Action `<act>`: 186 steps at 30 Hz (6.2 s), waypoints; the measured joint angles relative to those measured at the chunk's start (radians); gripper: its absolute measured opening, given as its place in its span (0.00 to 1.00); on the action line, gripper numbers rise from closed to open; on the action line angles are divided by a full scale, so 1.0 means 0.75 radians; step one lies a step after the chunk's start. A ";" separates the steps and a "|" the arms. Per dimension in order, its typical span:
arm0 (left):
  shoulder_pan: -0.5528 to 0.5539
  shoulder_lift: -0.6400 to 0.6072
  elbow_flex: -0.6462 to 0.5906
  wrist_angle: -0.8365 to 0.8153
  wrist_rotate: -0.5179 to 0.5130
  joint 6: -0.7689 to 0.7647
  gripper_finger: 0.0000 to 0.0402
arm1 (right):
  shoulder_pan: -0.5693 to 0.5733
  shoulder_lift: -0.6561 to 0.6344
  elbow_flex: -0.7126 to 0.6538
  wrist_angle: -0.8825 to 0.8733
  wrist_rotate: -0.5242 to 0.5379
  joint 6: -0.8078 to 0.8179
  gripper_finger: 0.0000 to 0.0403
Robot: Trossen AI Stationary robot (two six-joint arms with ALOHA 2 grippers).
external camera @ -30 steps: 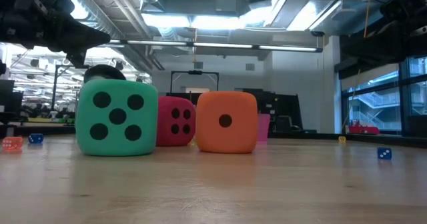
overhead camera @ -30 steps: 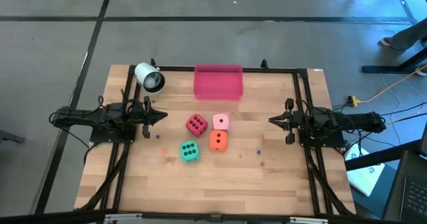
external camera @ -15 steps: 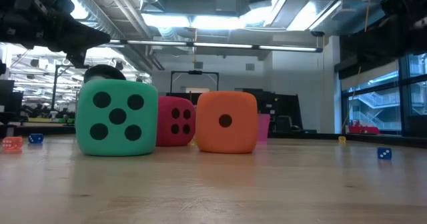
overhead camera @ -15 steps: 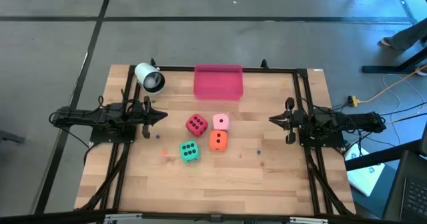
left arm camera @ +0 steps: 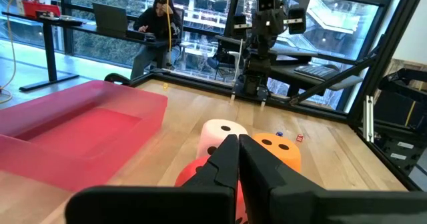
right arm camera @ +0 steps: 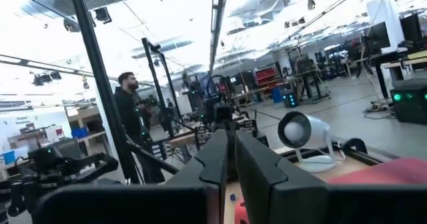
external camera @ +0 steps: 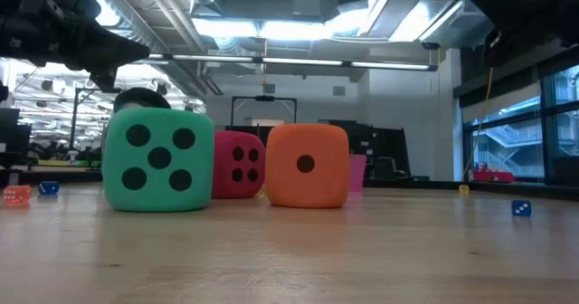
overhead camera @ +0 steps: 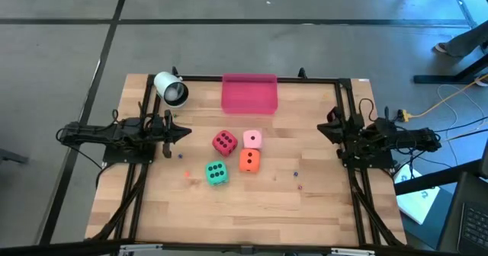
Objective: Pick & Place Dice
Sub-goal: Put the yellow die into the pink bin
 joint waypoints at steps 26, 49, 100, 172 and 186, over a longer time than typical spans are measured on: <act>0.000 0.000 0.000 0.000 0.000 0.000 0.01 | -0.069 0.633 -0.018 0.610 0.065 -0.249 0.08; 0.000 0.000 0.000 0.001 0.000 0.000 0.02 | -0.287 1.499 0.830 0.050 0.023 -0.415 0.08; 0.003 0.159 0.000 0.419 -0.038 0.169 0.11 | -1.207 1.846 1.250 -1.633 -0.011 -0.034 0.34; 0.003 0.419 0.000 0.604 0.003 -0.003 0.17 | -1.427 2.176 1.268 -1.554 0.147 1.035 0.52; 0.002 0.419 0.000 0.605 0.071 -0.023 0.16 | -1.383 2.148 1.268 -1.222 0.226 0.903 0.52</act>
